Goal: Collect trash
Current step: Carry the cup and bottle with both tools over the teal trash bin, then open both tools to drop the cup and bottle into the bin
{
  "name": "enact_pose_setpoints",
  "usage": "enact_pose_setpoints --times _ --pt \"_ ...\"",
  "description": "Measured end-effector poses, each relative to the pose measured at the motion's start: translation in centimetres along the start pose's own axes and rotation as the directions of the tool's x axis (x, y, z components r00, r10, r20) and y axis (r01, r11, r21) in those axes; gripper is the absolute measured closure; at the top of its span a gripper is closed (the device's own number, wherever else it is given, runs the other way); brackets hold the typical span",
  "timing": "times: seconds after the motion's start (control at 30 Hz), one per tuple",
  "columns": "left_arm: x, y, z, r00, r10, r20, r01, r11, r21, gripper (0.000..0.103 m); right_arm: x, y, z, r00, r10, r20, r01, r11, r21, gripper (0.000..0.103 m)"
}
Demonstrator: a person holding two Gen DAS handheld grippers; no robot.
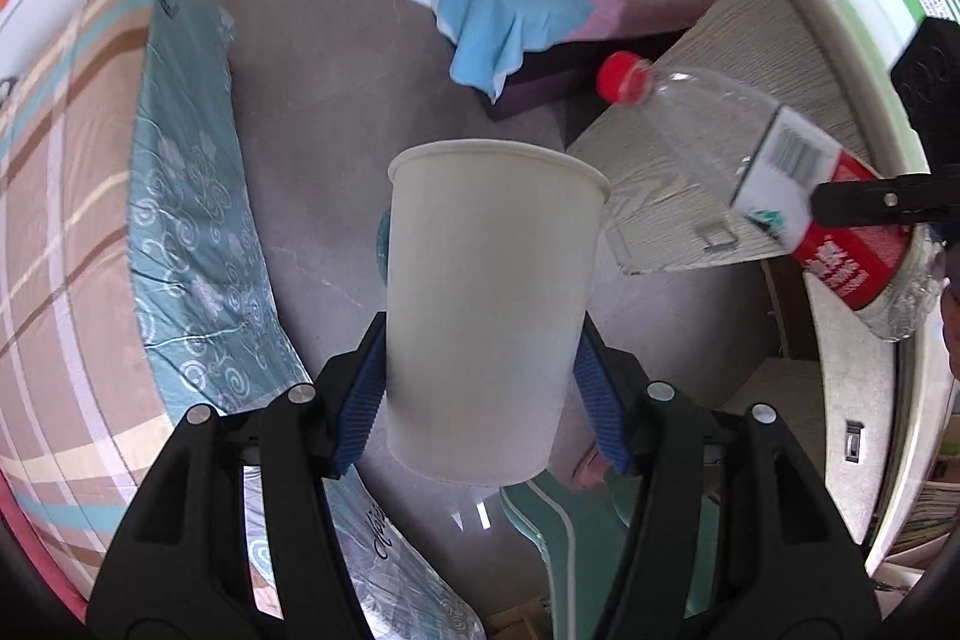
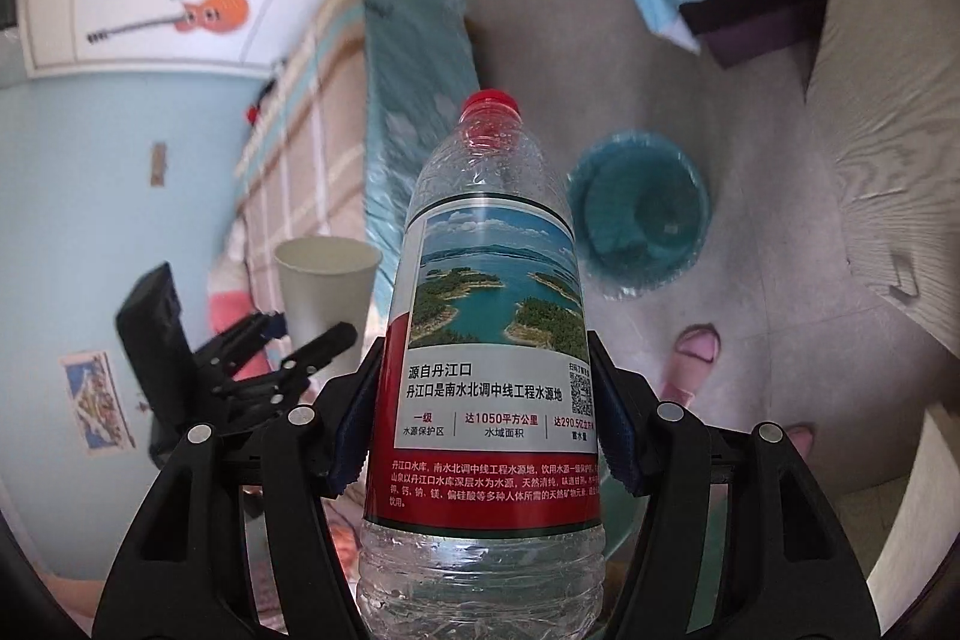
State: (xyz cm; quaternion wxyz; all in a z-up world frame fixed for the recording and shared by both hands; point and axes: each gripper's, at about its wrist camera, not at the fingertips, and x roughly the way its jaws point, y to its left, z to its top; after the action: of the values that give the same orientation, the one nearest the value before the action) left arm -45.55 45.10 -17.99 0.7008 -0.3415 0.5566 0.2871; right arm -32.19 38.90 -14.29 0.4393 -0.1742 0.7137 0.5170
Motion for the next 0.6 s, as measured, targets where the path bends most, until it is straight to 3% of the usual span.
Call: enact_pose_setpoints --times 0.23,0.4,0.53,0.57,0.6 --pt "15.5 3.3 0.6 0.986 -0.077 -0.148 0.073 0.997 -0.030 0.047 15.4 -7.8 5.3 0.968 -0.040 -0.247 0.061 0.995 0.079 0.040" --pt "25.3 4.8 0.9 0.972 -0.085 -0.218 0.071 0.995 -0.075 0.045 23.5 -14.6 6.8 0.953 -0.021 -0.303 0.093 0.970 0.226 0.040" --pt "30.4 5.5 1.3 0.958 -0.077 -0.275 0.051 0.993 -0.102 0.043 27.5 -18.4 8.2 0.945 0.006 -0.326 0.103 0.943 0.315 0.035" --pt "31.3 5.7 1.3 0.955 -0.057 -0.292 0.031 0.995 -0.096 0.041 27.7 -19.0 8.6 0.948 0.001 -0.318 0.107 0.941 0.322 0.032" --pt "32.0 5.7 1.4 0.951 -0.037 -0.307 0.010 0.996 -0.086 0.032 28.4 -18.8 9.3 0.954 -0.018 -0.301 0.117 0.942 0.315 0.028"
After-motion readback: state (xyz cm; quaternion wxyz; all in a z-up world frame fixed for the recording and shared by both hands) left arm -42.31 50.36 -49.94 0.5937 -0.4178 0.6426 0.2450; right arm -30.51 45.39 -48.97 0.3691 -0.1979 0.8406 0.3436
